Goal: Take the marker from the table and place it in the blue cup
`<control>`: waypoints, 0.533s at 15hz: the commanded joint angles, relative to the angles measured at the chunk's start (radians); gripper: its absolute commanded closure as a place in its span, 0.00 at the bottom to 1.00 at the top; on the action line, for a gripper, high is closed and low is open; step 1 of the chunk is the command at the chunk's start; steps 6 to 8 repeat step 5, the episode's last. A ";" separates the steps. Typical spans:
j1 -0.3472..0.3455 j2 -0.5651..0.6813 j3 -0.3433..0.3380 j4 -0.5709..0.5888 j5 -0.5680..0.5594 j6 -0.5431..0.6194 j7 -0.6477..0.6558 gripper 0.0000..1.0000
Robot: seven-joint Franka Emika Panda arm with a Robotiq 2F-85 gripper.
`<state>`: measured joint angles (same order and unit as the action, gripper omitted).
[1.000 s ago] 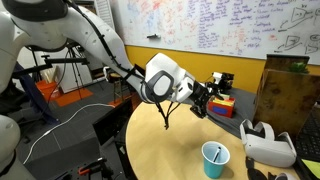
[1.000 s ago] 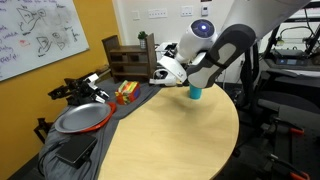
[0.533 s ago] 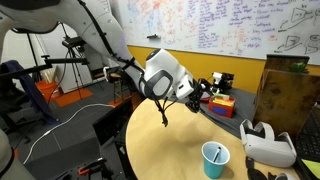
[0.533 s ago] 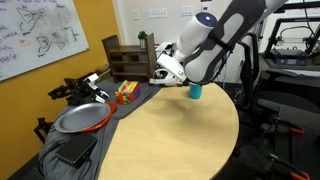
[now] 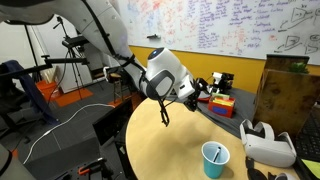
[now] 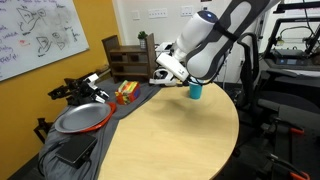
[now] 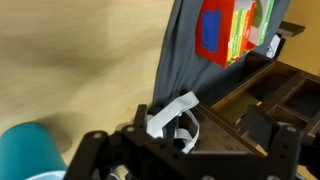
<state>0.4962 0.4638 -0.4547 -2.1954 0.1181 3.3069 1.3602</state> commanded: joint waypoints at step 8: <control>-0.054 -0.002 0.051 0.003 -0.021 -0.001 0.000 0.00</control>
